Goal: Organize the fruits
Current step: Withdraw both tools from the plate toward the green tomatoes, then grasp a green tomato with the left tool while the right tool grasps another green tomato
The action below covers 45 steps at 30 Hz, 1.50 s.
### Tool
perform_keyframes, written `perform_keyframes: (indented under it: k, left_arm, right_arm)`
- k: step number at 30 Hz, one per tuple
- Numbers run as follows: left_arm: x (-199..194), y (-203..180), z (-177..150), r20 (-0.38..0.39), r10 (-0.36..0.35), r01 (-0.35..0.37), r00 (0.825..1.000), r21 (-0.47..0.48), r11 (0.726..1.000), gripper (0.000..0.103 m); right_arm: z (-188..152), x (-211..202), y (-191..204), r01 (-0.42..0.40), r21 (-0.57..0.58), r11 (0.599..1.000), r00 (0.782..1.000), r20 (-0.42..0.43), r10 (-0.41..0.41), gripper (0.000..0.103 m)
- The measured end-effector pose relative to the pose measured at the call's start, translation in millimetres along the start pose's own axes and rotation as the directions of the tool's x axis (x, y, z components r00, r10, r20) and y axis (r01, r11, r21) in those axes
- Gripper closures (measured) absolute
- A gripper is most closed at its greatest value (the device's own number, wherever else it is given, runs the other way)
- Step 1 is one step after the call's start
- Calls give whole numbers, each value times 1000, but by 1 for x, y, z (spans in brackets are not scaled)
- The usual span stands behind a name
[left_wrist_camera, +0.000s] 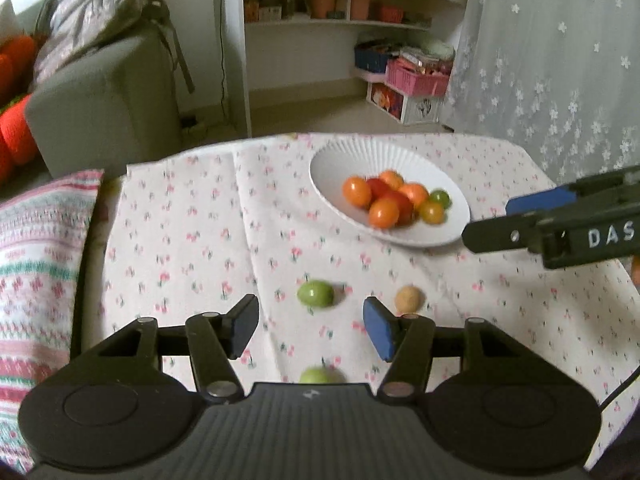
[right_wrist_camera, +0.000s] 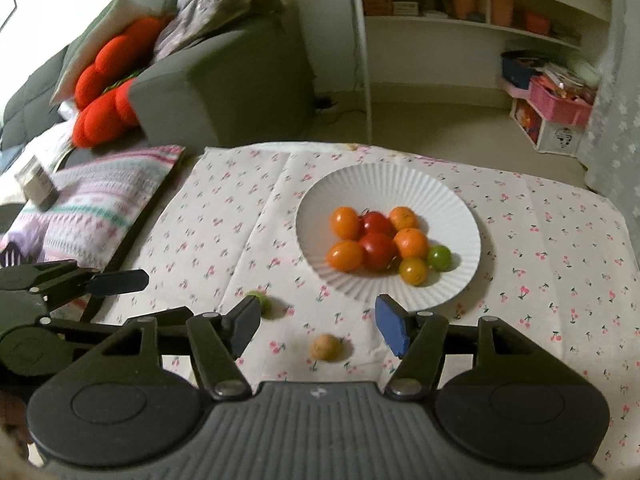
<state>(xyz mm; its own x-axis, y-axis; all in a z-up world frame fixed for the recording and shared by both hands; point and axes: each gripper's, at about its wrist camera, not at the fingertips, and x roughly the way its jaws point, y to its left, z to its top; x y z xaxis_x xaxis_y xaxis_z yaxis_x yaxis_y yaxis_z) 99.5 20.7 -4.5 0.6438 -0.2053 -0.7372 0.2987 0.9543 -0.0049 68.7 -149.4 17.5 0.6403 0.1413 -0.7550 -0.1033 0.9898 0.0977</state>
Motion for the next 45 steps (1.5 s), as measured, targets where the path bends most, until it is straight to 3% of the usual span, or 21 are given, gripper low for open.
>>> perform_keyframes:
  k: [6,9,13,24,31,35,38,45]
  left_arm:
    - [18,-5,-20,-101,-11,7,995,-48,999,56]
    - [18,-8,-27,-113,-24,19,993,-47,999,47]
    - [23,-6,-28,-122,-4,-1,992,-39,999,47]
    - [26,-2,-39,-160,-59,46,985,-82,996,47]
    - [43,2,-43,-187,-22,6,982,-87,996,47]
    - [52,1,-46,-207,-24,6,978,-85,996,75]
    - [59,5,-46,-212,-21,3,977,-87,996,89]
    - [61,14,-48,-201,-17,-1,980,-92,996,93]
  right_arm:
    - [-6,11,1,-25,14,1000,998,-57,26,40]
    - [-11,13,8,-20,-8,1000,997,-78,19,38]
    - [-18,17,10,-7,-19,1000,996,-92,6,34]
    - [-30,27,13,-11,-15,1000,989,-147,9,34]
    - [-32,39,17,3,-18,1000,985,-170,-6,37]
    - [-27,42,24,-4,-14,1000,988,-153,2,39]
    - [-25,50,32,-2,-38,999,988,-153,-3,40]
    - [-18,80,46,22,-89,996,988,-151,-35,46]
